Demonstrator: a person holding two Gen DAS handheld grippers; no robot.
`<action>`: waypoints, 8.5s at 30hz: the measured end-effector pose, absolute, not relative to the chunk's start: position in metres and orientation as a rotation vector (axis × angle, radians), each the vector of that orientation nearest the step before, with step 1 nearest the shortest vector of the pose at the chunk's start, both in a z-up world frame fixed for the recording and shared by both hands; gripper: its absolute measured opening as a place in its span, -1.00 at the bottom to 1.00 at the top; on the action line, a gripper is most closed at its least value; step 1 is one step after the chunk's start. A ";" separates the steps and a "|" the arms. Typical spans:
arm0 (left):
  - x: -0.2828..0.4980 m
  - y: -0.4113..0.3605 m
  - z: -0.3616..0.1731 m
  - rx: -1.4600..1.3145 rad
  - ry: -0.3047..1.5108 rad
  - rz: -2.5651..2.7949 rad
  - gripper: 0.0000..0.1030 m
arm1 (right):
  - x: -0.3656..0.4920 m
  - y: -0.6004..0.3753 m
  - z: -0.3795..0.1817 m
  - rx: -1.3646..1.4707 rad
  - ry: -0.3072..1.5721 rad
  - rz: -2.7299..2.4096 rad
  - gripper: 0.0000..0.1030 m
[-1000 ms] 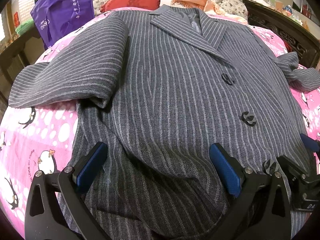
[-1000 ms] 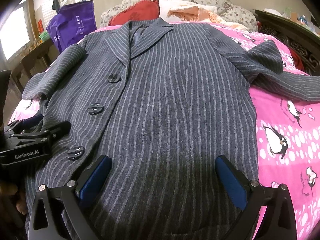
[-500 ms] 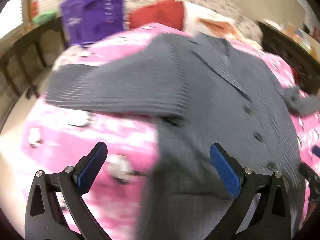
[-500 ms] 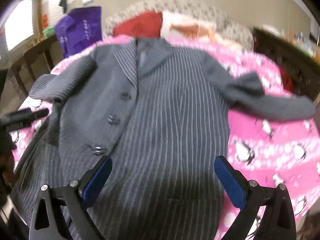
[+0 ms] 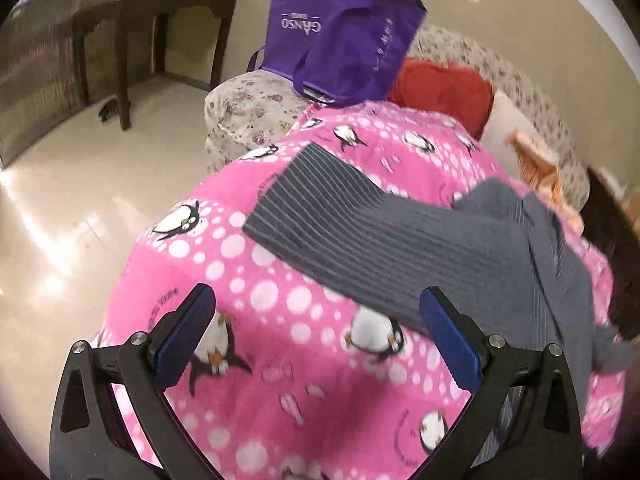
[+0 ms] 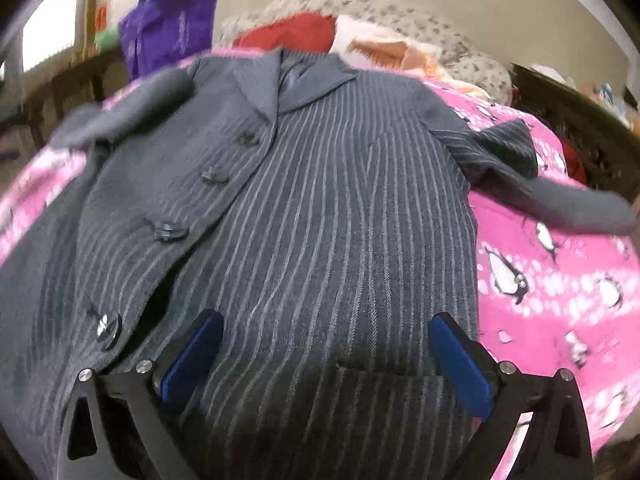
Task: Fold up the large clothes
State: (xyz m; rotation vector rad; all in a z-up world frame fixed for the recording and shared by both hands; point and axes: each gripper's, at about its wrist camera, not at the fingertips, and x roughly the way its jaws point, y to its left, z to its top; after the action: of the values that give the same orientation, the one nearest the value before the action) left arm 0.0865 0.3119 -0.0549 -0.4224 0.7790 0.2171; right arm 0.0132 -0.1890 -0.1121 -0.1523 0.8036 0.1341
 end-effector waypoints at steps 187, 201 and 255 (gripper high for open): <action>0.026 0.253 -0.108 -0.246 0.851 0.438 0.54 | 0.212 -0.108 0.102 0.576 0.639 0.688 -0.86; 0.026 0.261 -0.111 -0.292 0.817 0.386 0.56 | 0.228 0.011 -0.070 0.272 0.994 0.647 -0.58; 0.171 0.085 -0.104 -0.086 0.843 0.112 -0.05 | 0.266 -0.258 -0.081 0.059 0.829 0.082 -0.27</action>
State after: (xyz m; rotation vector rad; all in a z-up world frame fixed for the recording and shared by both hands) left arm 0.1708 0.0847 -0.1042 -0.0859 0.8434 0.1118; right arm 0.2661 -0.2585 -0.0813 0.0592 0.8291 0.0816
